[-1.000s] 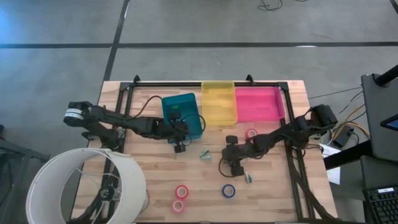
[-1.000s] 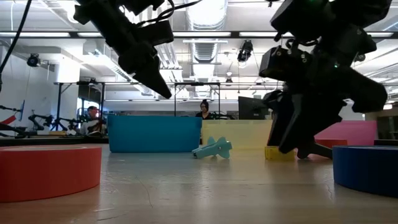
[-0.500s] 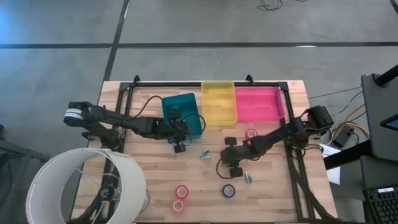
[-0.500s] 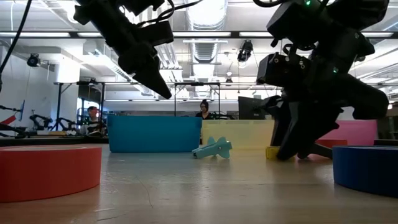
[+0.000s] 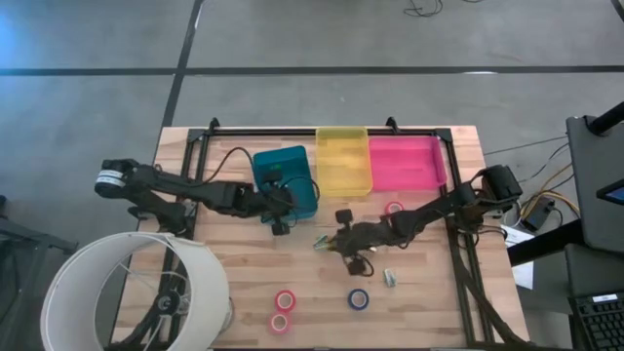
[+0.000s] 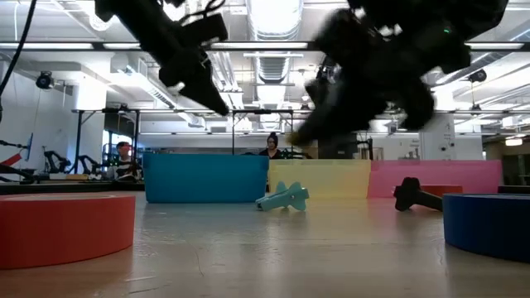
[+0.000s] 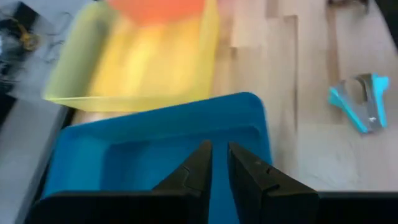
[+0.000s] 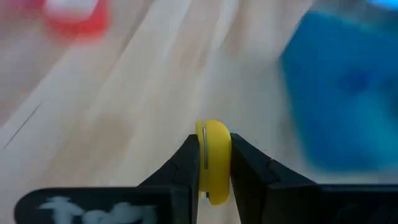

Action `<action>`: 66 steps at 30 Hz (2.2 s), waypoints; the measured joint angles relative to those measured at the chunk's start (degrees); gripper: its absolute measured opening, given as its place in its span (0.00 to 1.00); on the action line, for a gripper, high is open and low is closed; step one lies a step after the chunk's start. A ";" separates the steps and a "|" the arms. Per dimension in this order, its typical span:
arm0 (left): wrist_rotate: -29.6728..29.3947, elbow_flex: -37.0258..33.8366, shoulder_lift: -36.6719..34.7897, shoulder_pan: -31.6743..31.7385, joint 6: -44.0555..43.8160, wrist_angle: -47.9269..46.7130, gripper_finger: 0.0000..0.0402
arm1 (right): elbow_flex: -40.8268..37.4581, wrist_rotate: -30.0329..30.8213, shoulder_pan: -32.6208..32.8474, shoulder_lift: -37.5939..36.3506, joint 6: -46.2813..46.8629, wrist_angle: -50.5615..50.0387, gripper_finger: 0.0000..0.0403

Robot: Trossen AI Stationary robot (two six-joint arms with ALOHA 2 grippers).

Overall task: Pick and place Stapler, Stapler remover, tape
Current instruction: Put the yellow stapler into the blue bin, then put the black staple remover into the yellow bin

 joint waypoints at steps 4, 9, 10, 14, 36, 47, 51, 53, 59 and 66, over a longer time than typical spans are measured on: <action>-2.27 -0.44 -2.39 -0.27 -1.93 0.36 0.13 | 1.77 6.35 -1.78 0.71 -4.58 11.17 0.15; -2.29 -2.14 -3.91 -0.93 -2.40 1.99 0.13 | 8.24 6.48 -6.91 0.80 -4.50 8.36 0.15; -2.35 -2.68 -4.17 -1.12 -2.40 3.02 0.13 | 10.06 6.48 -8.35 0.80 -2.24 6.56 0.15; -4.78 -4.13 -4.67 -1.92 -2.30 3.92 0.13 | 18.03 6.21 -13.75 2.56 5.73 -6.54 0.15; -15.35 -4.70 -4.45 -2.62 -5.34 -1.54 0.13 | 43.03 3.30 -20.22 27.07 4.67 -24.10 0.28; -15.76 -6.34 -4.47 -2.62 -7.70 -1.52 0.13 | 43.11 3.34 -20.60 27.11 4.21 -25.40 0.41; -15.76 -6.36 -4.47 -2.62 -7.77 -1.58 0.13 | 43.11 3.32 -20.49 26.65 3.93 -26.84 0.45; -15.76 -6.36 -4.47 -2.62 -8.03 -1.59 0.13 | 43.11 3.44 -20.12 25.75 3.44 -28.70 0.46; -15.74 -6.36 -4.47 -2.62 -8.44 -1.54 0.13 | 43.13 3.47 -17.67 19.67 5.28 -37.81 0.46; -15.71 -6.36 -4.51 -2.62 -8.98 -1.26 0.13 | 42.93 3.45 -12.62 11.40 6.59 -50.83 0.43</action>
